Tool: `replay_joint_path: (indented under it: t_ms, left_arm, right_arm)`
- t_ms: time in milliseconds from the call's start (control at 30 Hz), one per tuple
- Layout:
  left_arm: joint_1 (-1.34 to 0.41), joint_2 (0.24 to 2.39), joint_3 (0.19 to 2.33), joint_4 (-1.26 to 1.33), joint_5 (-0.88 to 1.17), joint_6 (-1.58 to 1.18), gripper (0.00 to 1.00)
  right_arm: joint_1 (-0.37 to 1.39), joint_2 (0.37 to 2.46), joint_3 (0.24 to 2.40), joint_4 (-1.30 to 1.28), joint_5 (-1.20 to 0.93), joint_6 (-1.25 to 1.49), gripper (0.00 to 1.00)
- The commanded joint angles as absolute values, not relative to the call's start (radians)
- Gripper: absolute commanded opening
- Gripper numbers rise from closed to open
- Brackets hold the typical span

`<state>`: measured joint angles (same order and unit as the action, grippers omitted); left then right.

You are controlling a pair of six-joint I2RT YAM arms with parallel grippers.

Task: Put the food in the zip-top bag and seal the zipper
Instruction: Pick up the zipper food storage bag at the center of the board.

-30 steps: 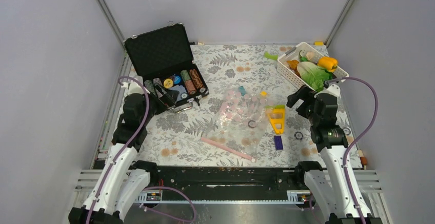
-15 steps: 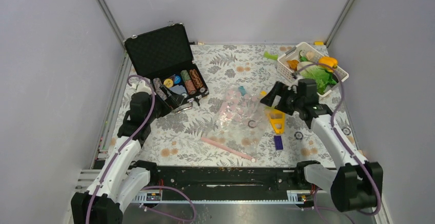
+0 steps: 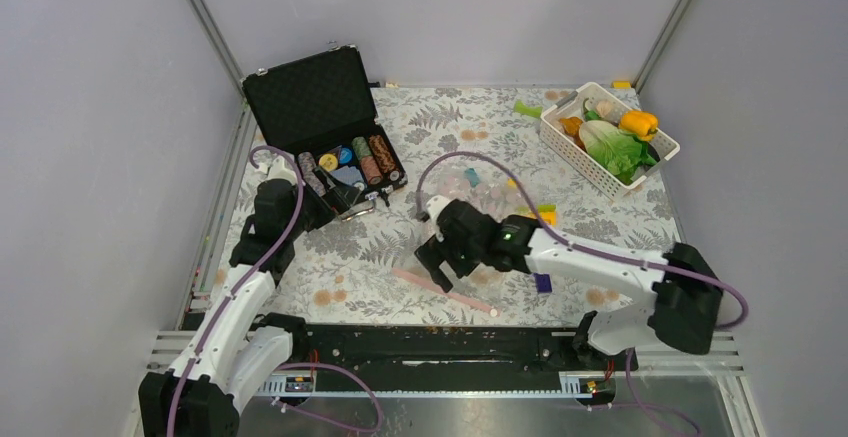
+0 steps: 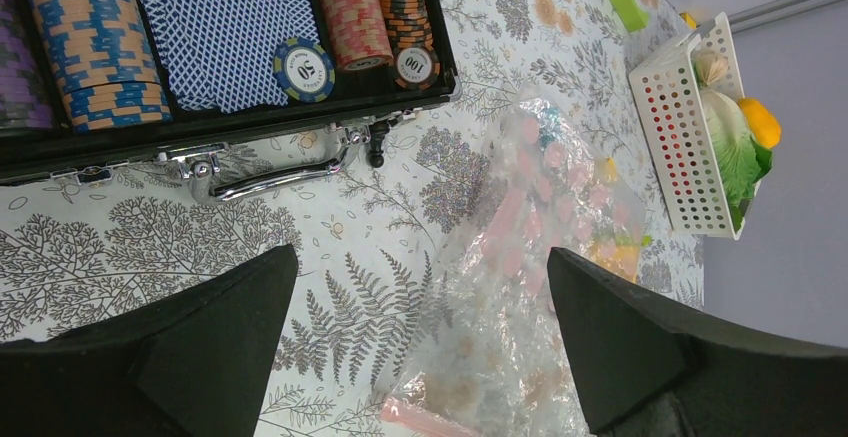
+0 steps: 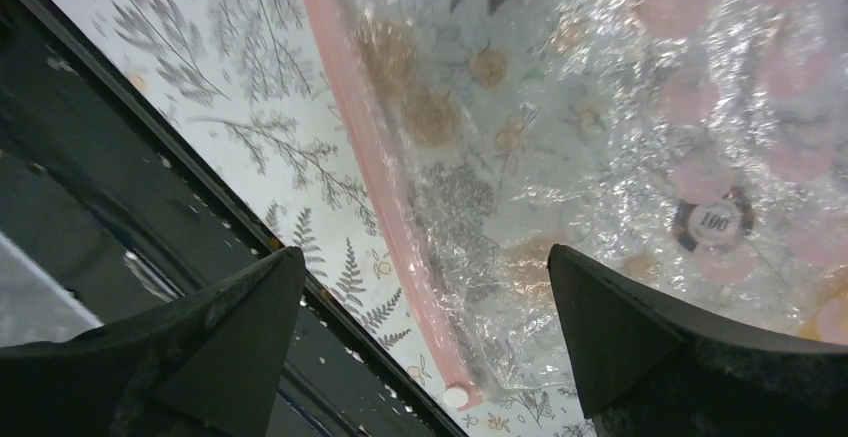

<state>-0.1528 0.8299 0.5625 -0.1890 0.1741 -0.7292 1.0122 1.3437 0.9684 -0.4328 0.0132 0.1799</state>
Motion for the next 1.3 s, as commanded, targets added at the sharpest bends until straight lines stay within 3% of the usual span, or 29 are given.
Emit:
replay_joint_path:
  t_ms: [0,200,767,867,1133,1200,1267]
  left_arm:
    - [-0.15,0.805,0.556,-0.17,0.153,-0.715,0.99]
    - [-0.15,0.828,0.565,-0.187,0.169,-0.706,0.99]
    - [-0.15,0.841,0.565,-0.195,0.161,-0.7,0.99]
    - [-0.151,0.839,0.567,-0.2,0.157,-0.696,0.99]
    - [-0.151,0.827,0.564,-0.2,0.162,-0.701,0.99]
    - [-0.151,0.828,0.565,-0.199,0.167,-0.703,0.99]
    - [-0.15,0.828,0.568,-0.199,0.18,-0.697,0.99]
  right_arm:
    - [1.115,1.448,1.035,-0.537,0.148,0.126,1.0]
    - [1.193,1.596,1.103,-0.603,0.276,0.151,0.98]
    - [1.196,1.77,1.153,-0.626,0.279,0.202,0.65]
    - [1.197,1.777,1.162,-0.62,0.283,0.197,0.51]
    - [1.196,1.793,1.145,-0.578,0.311,0.202,0.33]
    - [1.197,1.785,1.144,-0.575,0.331,0.208,0.23]
    - [1.197,1.769,1.147,-0.576,0.363,0.218,0.05]
